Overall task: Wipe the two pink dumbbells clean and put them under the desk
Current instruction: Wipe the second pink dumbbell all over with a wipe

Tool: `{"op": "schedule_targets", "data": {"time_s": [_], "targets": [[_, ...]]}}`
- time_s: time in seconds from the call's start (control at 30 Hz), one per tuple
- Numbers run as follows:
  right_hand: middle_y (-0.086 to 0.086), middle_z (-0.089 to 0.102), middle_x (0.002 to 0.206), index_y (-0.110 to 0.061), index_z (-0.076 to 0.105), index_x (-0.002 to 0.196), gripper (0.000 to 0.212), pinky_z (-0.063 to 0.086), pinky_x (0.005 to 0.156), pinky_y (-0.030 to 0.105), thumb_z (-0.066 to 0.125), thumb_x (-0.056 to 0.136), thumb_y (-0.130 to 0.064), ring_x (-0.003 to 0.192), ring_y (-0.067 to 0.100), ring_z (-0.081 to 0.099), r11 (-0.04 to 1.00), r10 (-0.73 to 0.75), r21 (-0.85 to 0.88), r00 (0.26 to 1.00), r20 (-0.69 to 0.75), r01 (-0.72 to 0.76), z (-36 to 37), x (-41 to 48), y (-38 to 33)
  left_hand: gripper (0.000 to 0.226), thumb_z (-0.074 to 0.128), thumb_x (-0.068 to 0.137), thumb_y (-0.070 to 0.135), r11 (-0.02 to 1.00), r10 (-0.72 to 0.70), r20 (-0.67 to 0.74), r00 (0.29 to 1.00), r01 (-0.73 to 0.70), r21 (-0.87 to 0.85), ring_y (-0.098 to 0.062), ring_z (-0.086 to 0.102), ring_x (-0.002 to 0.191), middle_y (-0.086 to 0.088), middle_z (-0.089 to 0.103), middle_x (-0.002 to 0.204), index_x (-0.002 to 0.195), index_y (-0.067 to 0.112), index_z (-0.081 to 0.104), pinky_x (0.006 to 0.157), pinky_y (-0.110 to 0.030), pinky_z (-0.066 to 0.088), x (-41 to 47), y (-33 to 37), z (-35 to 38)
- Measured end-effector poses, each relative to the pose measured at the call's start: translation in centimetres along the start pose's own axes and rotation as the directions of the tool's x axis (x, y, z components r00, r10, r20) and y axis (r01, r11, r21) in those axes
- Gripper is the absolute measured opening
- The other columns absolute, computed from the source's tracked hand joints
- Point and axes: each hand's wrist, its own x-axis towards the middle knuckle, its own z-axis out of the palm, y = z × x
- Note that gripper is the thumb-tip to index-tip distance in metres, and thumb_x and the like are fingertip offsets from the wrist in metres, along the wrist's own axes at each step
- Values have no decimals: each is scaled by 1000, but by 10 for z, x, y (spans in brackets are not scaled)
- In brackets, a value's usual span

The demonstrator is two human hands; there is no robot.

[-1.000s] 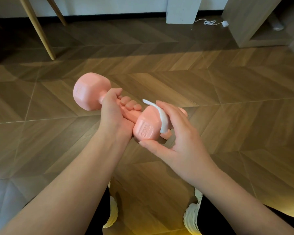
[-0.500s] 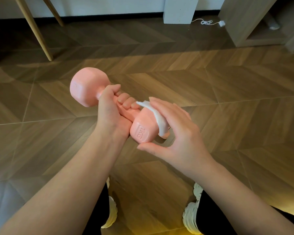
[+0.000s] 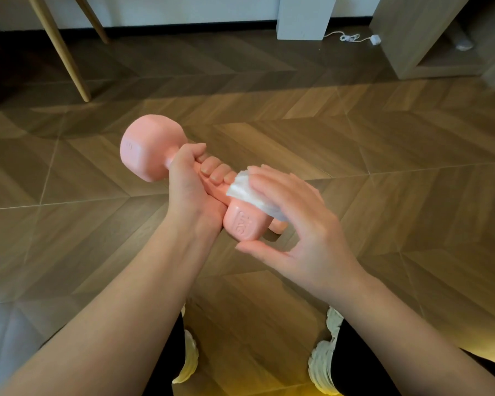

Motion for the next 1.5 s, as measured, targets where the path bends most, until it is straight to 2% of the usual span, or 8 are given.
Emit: {"op": "schedule_targets", "data": {"time_s": [0.17, 0.37, 0.63, 0.77, 0.9, 1.03, 1.33, 1.5], "targets": [[-31, 51, 129, -35, 48, 139, 86, 35, 96, 5, 89, 63, -41, 124, -13, 43, 941, 257, 191, 957, 132, -279, -5, 4, 1, 38, 50, 89, 14, 1000, -2, -13, 1000, 2, -6, -10, 22, 42, 7, 24, 49, 56, 20, 31, 43, -23, 29, 0, 1, -1], [4, 54, 142, -5, 54, 135, 72, 39, 109, 50, 87, 74, -28, 138, 17, 45, 1000, -30, 7, 999, -25, 30, 1, 2, 0, 38, 45, 91, 13, 1000, 4, 4, 1000, -3, -17, -10, 22, 37, 7, 22, 45, 58, 20, 28, 41, -20, 26, 0, 1, 1], [-36, 54, 113, -39, 48, 133, 84, 50, 94, 20, 92, 62, -30, 114, -6, 55, 817, 400, 367, 895, 194, -445, 3, 1, 1, 38, 50, 90, 14, 1000, 22, 17, 1000, -22, -18, -9, 25, 39, 7, 25, 48, 56, 19, 33, 41, -20, 30, -2, 2, 0], [-37, 49, 123, -36, 46, 133, 84, 41, 96, 11, 92, 63, -25, 121, -5, 49, 934, 283, 217, 958, 36, -284, 5, 1, 0, 30, 56, 88, 15, 1000, 2, -5, 1000, -2, -18, -11, 38, 45, 4, 38, 54, 62, 16, 40, 50, -24, 41, -1, 1, 1], [3, 50, 144, -12, 46, 138, 83, 38, 109, 35, 89, 68, -17, 136, 15, 44, 995, -37, -94, 997, -61, 32, 8, -1, 10, 35, 58, 91, 16, 998, -37, -68, 997, 34, -56, -9, 35, 39, 5, 35, 50, 62, 17, 37, 45, -18, 39, 0, -1, 3], [4, 51, 142, -11, 49, 133, 68, 37, 110, 48, 82, 75, -9, 139, 22, 43, 931, -283, -256, 957, -58, 260, 13, -4, 9, 42, 50, 94, 13, 997, -28, -87, 996, 21, -75, -8, 26, 32, 6, 25, 44, 59, 20, 28, 36, -11, 30, -2, 2, 3], [-14, 48, 142, -23, 42, 143, 92, 34, 108, 20, 90, 65, -29, 131, -9, 35, 970, 228, 65, 971, 77, -233, 11, 2, 6, 35, 44, 91, 12, 1000, 25, -73, 997, -24, 5, -11, 22, 36, 6, 22, 47, 62, 20, 26, 40, -19, 26, -1, 2, 0], [1, 44, 149, -11, 43, 142, 86, 37, 111, 39, 86, 72, -33, 141, 12, 37, 998, 30, 62, 998, 63, -33, 2, -1, 6, 35, 43, 91, 11, 999, 27, -69, 997, -28, -19, -10, 21, 35, 7, 22, 45, 61, 20, 26, 39, -18, 25, -1, 0, 0]]}}
